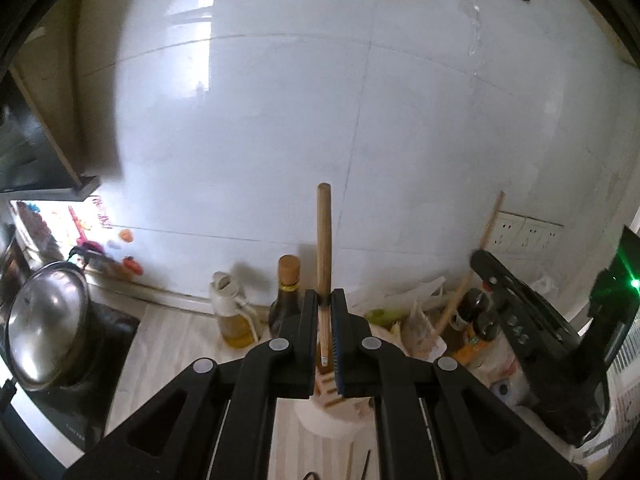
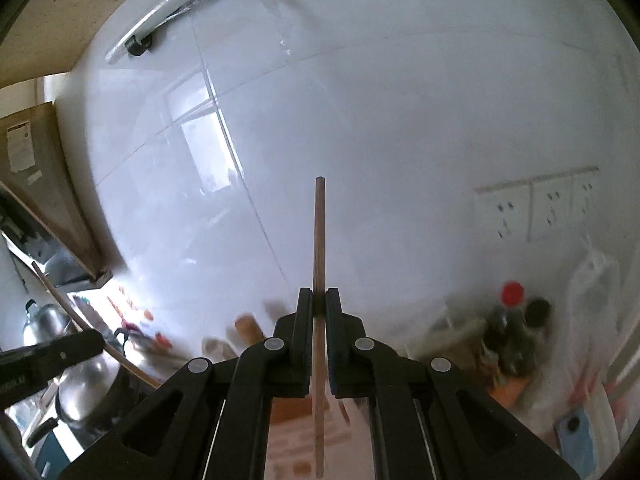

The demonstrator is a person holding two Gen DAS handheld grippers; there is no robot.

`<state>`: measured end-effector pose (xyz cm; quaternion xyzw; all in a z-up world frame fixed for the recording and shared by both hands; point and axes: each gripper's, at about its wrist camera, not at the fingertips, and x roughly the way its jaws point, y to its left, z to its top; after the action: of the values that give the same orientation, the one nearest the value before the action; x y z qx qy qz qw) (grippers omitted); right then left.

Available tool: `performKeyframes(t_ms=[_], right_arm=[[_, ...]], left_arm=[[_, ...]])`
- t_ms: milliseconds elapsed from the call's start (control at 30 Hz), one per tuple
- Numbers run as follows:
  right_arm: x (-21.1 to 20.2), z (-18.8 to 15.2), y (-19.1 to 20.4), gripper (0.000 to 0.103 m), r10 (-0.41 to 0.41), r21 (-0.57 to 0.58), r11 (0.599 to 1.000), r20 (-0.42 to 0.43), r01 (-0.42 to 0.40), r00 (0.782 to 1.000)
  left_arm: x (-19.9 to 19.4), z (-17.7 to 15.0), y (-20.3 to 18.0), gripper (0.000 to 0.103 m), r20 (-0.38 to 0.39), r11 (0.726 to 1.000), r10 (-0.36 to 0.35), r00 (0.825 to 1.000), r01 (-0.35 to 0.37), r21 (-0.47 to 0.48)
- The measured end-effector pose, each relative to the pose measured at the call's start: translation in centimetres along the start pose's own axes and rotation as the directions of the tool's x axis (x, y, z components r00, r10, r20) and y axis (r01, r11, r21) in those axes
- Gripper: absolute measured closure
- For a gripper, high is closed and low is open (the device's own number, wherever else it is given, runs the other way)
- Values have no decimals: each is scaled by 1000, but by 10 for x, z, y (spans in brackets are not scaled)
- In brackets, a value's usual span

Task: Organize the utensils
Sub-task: 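Lower the left tool's chopstick into the cream holder while the right tool lowers its chopstick there, then open both grippers over the holder and move both tools back to the mat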

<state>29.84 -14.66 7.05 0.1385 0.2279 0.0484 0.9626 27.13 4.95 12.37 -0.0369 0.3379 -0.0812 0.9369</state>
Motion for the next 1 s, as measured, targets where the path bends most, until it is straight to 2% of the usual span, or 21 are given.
performKeyframes(t_ms=[200,400,567,633,700,733,800,867,900,933,1000], right_arm=[[42,13,9,97,-2,-2,1000,30,3,1000],[71,10,5,97,1,5,1000,34,-1,999],[87,-3,1,97,25,-24,999,-15,-25,1000],[88,-8,-1,97,33,-33,999,-35,-34,999],[93,-11,-1,96,58,-42,997,-91,-62,994],[94,-12,-1,96,67,-39,997,-109,-72,992],[95,-14,-3,95,90,-27,995,-151,-95,984],[91,-14,-8,84,89,-19,995,-167,-93,982],[87,-14,-11,73,86,-10,996,-172,-89,981],[84,-15,-15,64,79,-5,997,-172,-81,982],[70,-14,-25,55,61,6,998,-172,-61,983]], left_arm=[[47,9,-3,99,-54,1000,16,998,-15,17],[86,-1,4,99,-145,1000,19,989,-19,2],[100,-10,7,98,-190,1000,-9,982,5,-20],[100,-10,8,95,-187,999,-7,982,1,-35],[97,-9,7,94,-177,999,6,984,-12,-33],[95,-8,7,91,-166,999,16,986,-22,-33],[91,-6,9,73,-153,998,38,988,-44,-35],[85,-4,12,27,-132,997,58,990,-65,-47],[80,-4,14,20,-116,995,75,990,-82,-51],[76,-5,16,18,-101,994,88,991,-94,-53],[69,-8,19,16,-94,993,101,990,-107,-57]])
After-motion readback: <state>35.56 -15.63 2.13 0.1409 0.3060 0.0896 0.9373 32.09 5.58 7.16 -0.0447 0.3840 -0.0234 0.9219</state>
